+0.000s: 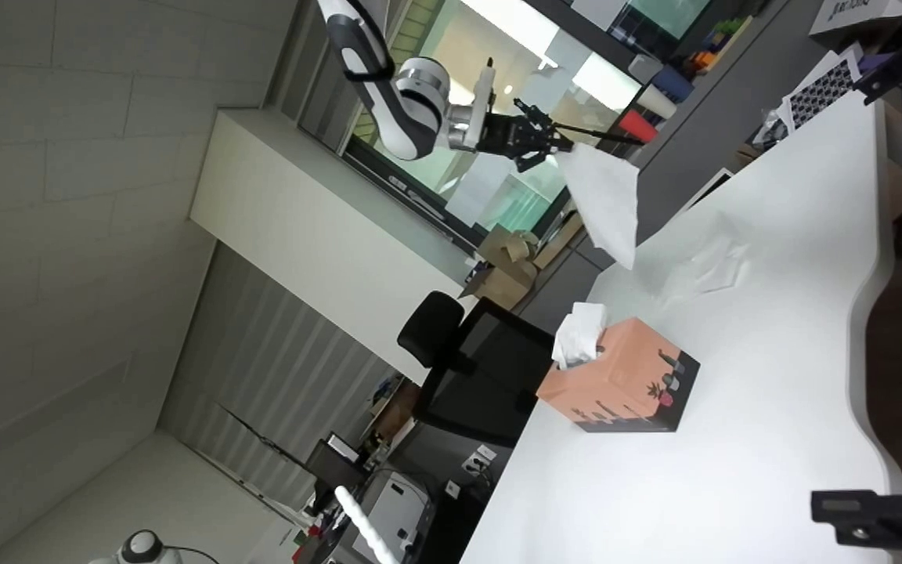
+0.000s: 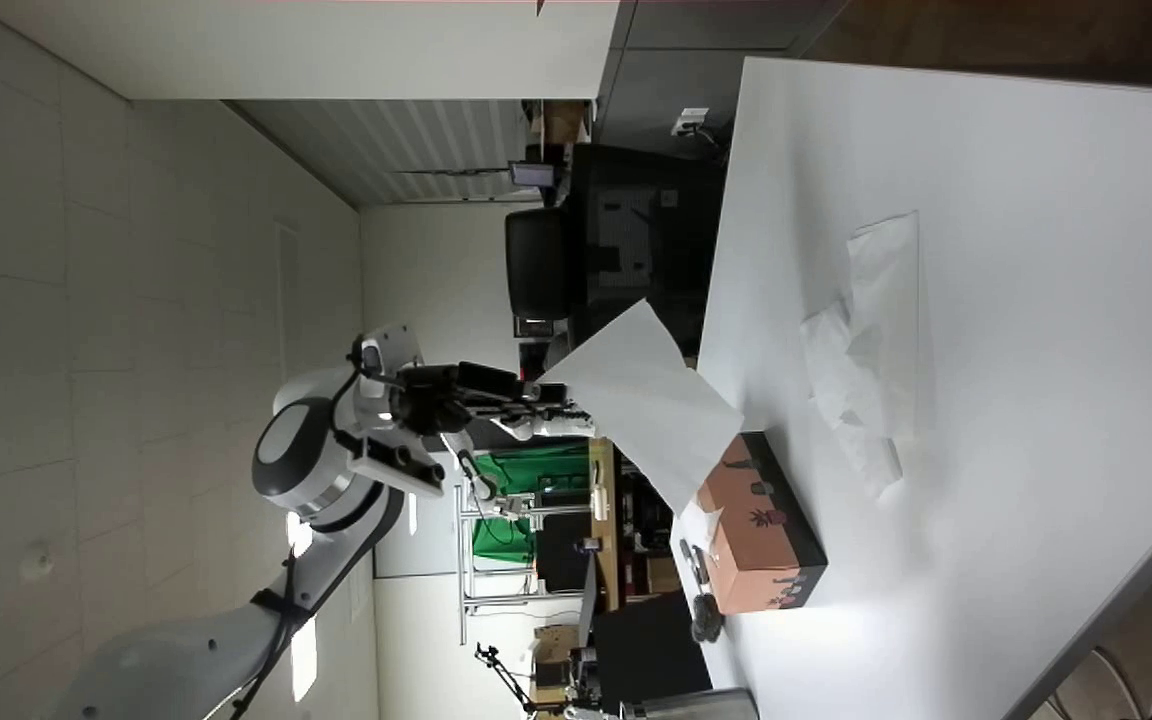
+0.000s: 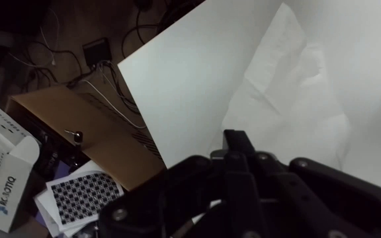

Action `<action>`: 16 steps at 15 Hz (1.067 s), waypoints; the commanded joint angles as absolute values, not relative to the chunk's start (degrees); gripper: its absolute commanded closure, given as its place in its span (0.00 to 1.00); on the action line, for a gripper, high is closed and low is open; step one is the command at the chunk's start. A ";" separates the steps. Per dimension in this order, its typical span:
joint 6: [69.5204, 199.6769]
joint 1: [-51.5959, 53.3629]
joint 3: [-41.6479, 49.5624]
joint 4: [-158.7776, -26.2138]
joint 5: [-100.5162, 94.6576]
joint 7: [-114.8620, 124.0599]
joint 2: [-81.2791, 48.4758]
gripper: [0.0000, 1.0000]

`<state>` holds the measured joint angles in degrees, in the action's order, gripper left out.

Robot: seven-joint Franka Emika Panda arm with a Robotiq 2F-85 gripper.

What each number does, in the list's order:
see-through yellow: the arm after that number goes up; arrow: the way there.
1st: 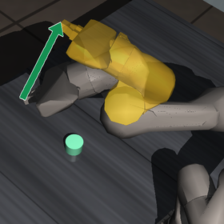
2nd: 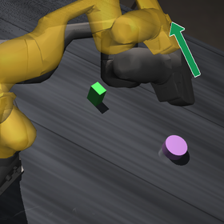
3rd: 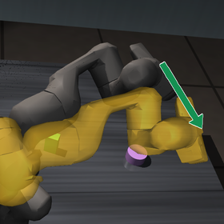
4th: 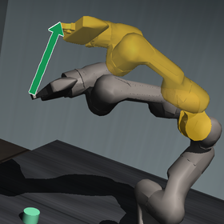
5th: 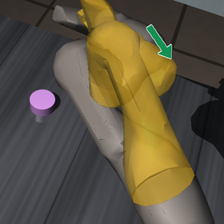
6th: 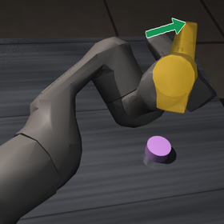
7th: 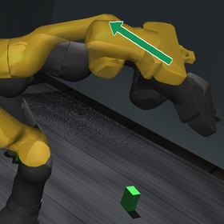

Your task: Take two tissues from the tissue box and put them on the table

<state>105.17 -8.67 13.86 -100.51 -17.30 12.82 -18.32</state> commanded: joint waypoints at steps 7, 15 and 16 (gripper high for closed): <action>107.63 -11.69 15.82 -92.53 -16.91 20.56 -36.33 1.00; 116.93 -13.64 14.31 -89.59 -11.00 12.32 -41.24 1.00; 115.96 -13.72 14.27 -89.23 -10.33 11.27 -41.43 1.00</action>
